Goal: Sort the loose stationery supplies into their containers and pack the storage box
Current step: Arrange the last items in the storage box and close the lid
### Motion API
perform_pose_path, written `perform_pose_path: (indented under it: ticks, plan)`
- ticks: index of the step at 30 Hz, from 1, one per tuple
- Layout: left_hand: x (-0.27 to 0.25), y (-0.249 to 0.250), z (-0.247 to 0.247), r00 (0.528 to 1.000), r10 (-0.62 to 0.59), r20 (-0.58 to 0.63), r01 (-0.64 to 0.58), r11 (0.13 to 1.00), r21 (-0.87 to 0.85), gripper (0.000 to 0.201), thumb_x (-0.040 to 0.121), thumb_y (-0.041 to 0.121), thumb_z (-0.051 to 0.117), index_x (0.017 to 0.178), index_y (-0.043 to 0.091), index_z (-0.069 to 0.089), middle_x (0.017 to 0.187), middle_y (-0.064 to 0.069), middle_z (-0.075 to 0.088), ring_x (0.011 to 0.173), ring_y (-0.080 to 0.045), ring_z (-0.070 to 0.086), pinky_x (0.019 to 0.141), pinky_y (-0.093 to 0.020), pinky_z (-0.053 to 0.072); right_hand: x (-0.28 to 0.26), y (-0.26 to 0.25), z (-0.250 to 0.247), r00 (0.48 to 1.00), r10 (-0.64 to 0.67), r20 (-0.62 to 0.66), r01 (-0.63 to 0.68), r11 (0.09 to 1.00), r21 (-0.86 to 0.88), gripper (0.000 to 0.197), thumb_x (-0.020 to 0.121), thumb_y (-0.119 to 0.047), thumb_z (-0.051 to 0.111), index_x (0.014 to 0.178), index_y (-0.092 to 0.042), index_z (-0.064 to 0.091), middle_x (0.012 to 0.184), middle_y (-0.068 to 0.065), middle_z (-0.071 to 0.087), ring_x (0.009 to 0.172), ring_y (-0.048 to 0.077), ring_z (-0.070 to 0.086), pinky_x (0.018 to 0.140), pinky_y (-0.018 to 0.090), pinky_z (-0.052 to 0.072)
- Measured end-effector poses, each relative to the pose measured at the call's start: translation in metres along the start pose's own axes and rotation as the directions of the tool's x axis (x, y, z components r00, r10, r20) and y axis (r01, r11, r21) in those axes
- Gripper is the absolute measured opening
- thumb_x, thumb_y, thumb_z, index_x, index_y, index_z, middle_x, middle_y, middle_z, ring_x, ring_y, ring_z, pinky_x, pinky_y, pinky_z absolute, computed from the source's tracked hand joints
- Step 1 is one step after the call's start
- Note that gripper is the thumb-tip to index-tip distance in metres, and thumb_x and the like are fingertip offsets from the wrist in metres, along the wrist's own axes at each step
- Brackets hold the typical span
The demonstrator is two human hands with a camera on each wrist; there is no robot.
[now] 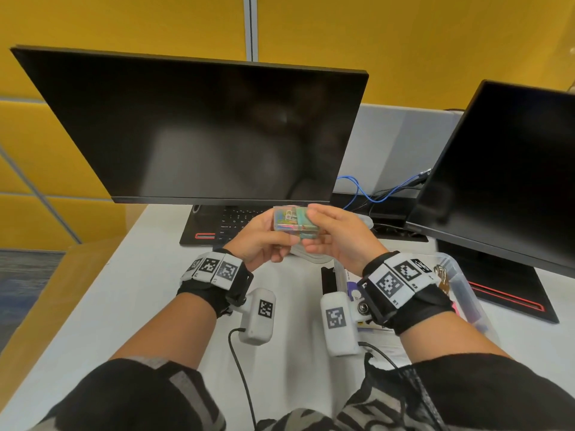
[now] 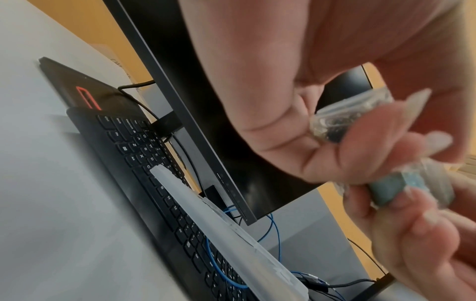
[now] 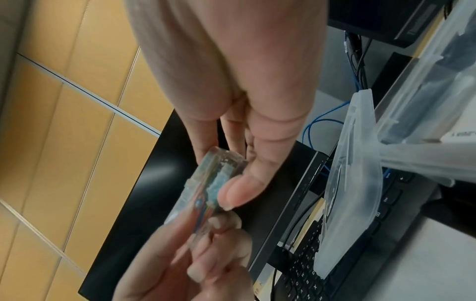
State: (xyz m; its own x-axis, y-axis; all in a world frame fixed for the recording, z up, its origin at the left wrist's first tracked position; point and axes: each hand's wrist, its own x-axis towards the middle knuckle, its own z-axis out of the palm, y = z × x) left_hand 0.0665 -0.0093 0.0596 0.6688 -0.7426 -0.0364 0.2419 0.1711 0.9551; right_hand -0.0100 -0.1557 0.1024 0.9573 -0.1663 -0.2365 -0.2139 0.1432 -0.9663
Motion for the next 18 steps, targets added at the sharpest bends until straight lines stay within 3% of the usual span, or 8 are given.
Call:
perform_pose_path:
  ticks: [3,7,10,14,18]
  plan:
    - [-0.001,0.0,0.0,1.0,-0.014,-0.005,0.014,0.999,-0.031,0.044,0.075,0.011,0.061,0.118,0.015,0.051,0.072,-0.003,0.061,0.047,-0.012,0.05,0.038,-0.018,0.037,0.0,0.001,-0.001,0.999,-0.033,0.002,0.033,0.999,-0.003,0.011,0.096,-0.02,0.05,0.099,-0.019,0.06,0.09,0.01,0.064,0.065,0.017,0.06,0.06,0.022,0.054]
    - [0.003,0.0,0.0,0.997,-0.054,-0.064,0.053,0.998,-0.02,0.033,0.079,0.028,0.057,0.107,0.011,0.055,0.062,-0.006,0.055,0.039,-0.012,0.045,0.036,-0.015,0.031,0.003,0.006,-0.003,0.999,-0.043,-0.007,0.043,0.999,-0.028,0.029,0.096,-0.019,0.051,0.123,-0.008,0.055,0.093,0.013,0.063,0.064,0.018,0.06,0.059,0.022,0.054]
    - [0.006,0.0,0.003,0.995,-0.059,-0.082,0.062,0.998,0.029,0.037,0.077,0.021,0.059,0.111,0.006,0.055,0.061,-0.009,0.054,0.035,-0.01,0.041,0.034,-0.014,0.029,0.004,0.009,-0.006,0.999,-0.038,-0.001,0.038,0.998,-0.05,0.034,0.096,-0.017,0.051,0.128,-0.006,0.052,0.094,0.014,0.063,0.063,0.017,0.061,0.057,0.021,0.055]
    - [0.01,-0.004,0.007,0.995,-0.042,-0.094,0.046,0.998,0.043,0.05,0.075,0.013,0.062,0.12,-0.005,0.05,0.075,-0.017,0.054,0.037,-0.01,0.044,0.033,-0.015,0.032,0.005,0.01,-0.013,0.998,-0.044,-0.041,0.04,0.996,-0.083,0.036,0.094,-0.013,0.053,0.13,-0.01,0.052,0.091,0.013,0.064,0.063,0.018,0.063,0.058,0.023,0.056]
    - [0.02,-0.004,0.022,0.994,-0.041,-0.104,0.052,0.993,0.107,0.033,0.086,0.003,0.06,0.118,0.0,0.052,0.065,-0.007,0.062,0.037,-0.009,0.046,0.033,-0.015,0.033,0.002,0.005,-0.031,0.996,-0.06,-0.071,0.052,0.994,-0.098,0.034,0.092,-0.012,0.056,0.127,-0.012,0.05,0.096,0.014,0.065,0.069,0.023,0.066,0.063,0.028,0.058]
